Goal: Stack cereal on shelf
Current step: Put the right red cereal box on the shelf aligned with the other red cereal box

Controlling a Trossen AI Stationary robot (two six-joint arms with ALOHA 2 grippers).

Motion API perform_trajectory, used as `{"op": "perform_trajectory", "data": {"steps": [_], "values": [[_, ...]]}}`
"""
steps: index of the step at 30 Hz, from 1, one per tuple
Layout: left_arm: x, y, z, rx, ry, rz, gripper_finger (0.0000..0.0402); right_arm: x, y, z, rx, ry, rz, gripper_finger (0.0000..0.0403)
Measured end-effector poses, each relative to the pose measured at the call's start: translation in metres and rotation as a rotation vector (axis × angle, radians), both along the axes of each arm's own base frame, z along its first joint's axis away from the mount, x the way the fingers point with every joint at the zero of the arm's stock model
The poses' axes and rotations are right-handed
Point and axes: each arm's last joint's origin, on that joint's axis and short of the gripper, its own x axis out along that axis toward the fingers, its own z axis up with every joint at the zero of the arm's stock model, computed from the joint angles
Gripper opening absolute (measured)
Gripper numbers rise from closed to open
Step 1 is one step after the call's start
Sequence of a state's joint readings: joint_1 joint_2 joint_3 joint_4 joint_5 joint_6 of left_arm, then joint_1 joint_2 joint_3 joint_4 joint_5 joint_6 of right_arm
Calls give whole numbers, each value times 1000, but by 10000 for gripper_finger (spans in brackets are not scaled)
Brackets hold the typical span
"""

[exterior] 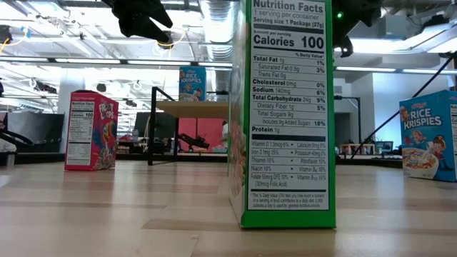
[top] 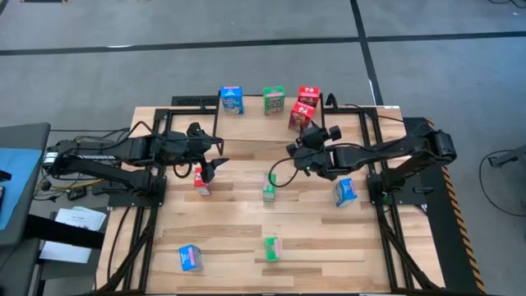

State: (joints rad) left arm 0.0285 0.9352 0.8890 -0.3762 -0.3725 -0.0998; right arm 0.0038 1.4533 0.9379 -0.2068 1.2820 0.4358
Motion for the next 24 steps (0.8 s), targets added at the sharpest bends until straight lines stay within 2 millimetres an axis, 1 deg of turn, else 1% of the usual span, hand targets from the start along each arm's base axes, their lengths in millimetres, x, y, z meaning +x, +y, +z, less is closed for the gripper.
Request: {"op": "perform_trajectory", "data": {"steps": [3,5,7,9,14,21,24], "values": [[0,0,0,0,0,0,311,-2,3,3,-1,-4,9,222],[0,0,0,-1,-1,1,311,-7,5,5,-1,23,17,226],[0,0,0,-1,-1,0,311,-9,7,11,-2,-2,22,228],[0,0,0,-2,-4,0,311,-14,9,14,-1,9,30,228],[0,0,1,-6,-11,-8,311,-24,19,28,2,-39,74,228],[0,0,1,-6,-10,-8,311,-38,41,45,86,-88,257,228],[0,0,1,-6,-11,-9,311,-40,48,48,136,-100,345,228]]}}
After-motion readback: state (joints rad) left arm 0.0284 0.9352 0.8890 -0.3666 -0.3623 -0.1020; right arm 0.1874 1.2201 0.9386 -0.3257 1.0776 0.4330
